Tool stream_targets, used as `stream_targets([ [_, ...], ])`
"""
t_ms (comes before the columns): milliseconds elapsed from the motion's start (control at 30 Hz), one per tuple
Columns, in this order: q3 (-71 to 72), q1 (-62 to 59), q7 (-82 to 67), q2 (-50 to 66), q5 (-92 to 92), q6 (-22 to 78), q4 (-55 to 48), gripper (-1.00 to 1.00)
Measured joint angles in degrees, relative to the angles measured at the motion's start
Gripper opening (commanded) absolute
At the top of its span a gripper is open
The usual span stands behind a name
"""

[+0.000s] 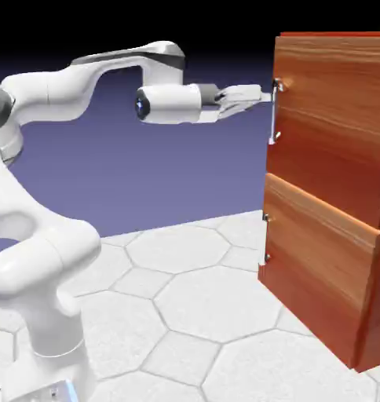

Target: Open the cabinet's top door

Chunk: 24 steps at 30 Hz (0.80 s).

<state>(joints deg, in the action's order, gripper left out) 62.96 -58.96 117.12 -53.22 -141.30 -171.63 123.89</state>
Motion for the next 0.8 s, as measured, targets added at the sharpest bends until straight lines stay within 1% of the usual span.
stream_targets([
  [133,4.46,-4.23,5.29,-1.46,-10.01,0.17,-2.63,0.00],
  [200,4.48,-4.25,5.32,-1.46,-10.06,0.17,-2.64,0.00],
  [367,10.77,-14.78,5.91,0.37,-10.47,0.96,-10.60,0.00],
  [400,10.84,-14.90,5.91,0.39,-10.48,0.97,-10.70,-1.00],
  [467,10.84,-14.90,5.91,0.39,-10.48,0.97,-10.70,-1.00],
  [800,-5.83,5.86,4.33,0.83,-2.95,16.31,8.80,-1.00],
])
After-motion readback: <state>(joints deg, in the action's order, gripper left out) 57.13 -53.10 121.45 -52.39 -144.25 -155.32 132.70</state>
